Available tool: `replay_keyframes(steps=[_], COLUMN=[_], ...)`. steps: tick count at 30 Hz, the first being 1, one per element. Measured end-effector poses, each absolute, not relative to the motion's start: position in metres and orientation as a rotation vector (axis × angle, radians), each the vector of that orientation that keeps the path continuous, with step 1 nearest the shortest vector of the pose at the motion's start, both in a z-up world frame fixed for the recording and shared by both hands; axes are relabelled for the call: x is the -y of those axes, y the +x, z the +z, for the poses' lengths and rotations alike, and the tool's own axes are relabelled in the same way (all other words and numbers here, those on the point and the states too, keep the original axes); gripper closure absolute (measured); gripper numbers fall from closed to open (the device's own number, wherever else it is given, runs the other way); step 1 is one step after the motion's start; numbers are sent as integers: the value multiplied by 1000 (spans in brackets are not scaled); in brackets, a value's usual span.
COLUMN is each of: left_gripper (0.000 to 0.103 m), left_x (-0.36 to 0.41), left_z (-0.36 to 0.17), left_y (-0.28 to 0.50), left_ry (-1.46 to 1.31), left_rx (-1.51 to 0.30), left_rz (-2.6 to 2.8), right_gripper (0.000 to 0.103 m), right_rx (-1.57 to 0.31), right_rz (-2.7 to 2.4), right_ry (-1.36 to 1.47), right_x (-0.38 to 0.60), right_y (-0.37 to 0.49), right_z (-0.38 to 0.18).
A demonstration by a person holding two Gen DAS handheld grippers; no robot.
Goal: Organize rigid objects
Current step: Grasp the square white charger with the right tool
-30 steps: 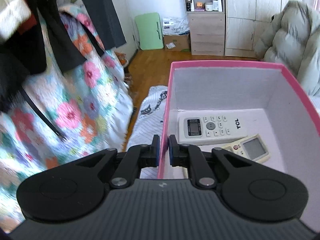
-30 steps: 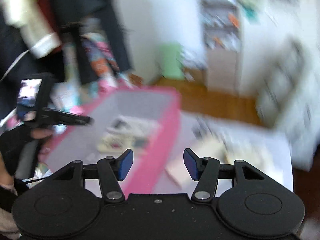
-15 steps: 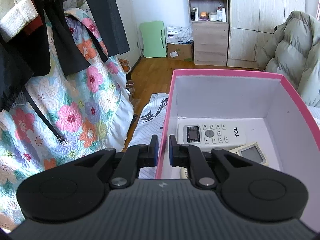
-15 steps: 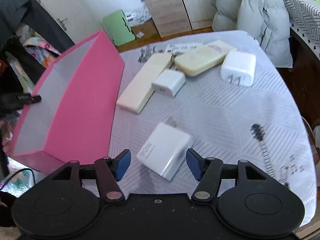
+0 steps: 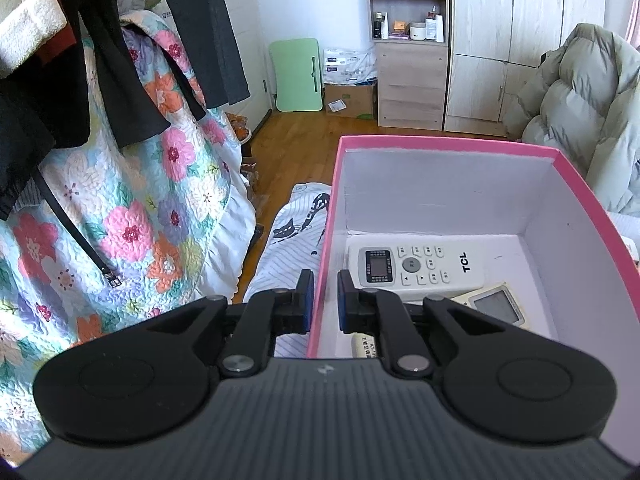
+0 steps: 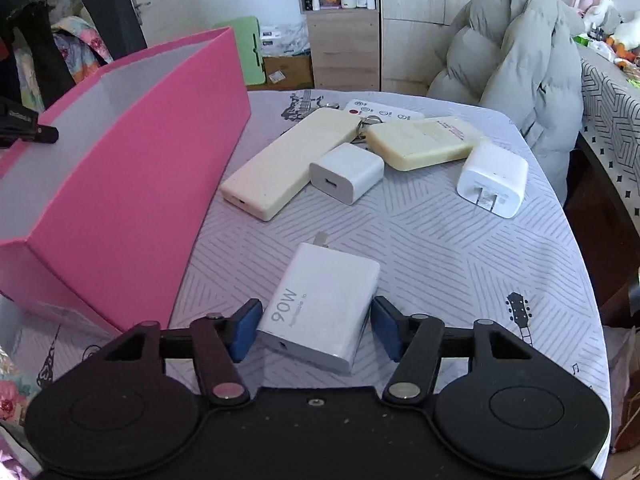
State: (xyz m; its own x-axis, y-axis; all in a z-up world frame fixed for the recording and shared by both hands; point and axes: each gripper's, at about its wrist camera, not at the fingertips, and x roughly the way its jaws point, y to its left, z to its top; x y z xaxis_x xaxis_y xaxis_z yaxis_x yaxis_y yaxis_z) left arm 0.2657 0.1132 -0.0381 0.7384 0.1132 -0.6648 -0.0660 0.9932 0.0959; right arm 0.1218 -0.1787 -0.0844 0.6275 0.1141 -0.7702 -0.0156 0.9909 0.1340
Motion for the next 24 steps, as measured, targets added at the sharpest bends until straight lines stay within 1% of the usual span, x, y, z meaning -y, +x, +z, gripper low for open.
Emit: replay_keyframes(steps=[2, 7, 12, 14, 18, 20, 23, 24], left_gripper=[93, 93, 94, 94, 94, 94, 94, 94], left_x=[-113, -114, -127, -125, -117, -115, -114, -115], left_z=[-38, -37, -35, -35, -36, -36, -36, -35], left_y=[265, 265, 265, 265, 264, 265, 265, 265], left_ry=[62, 52, -26, -7, 37, 59, 64, 62], left_rx=[-735, -736, -741, -739, -731, -727, -727, -727], left_rz=[97, 91, 74, 82, 101, 110, 110, 109], right_gripper=[39, 42, 44, 45, 45, 43, 43, 46], right_rx=[-885, -876, -870, -864, -883, -917, -904, -895], right_rz=[97, 147, 150, 145, 124, 101, 71, 73], right_ry=[139, 321, 412, 379, 157, 157, 160, 153], right_x=[184, 208, 220, 218, 194, 191, 189, 189], right_y=[120, 121, 123, 123, 122, 127, 133, 135], right_z=[-83, -79, -77, -77, -79, -84, -87, -87])
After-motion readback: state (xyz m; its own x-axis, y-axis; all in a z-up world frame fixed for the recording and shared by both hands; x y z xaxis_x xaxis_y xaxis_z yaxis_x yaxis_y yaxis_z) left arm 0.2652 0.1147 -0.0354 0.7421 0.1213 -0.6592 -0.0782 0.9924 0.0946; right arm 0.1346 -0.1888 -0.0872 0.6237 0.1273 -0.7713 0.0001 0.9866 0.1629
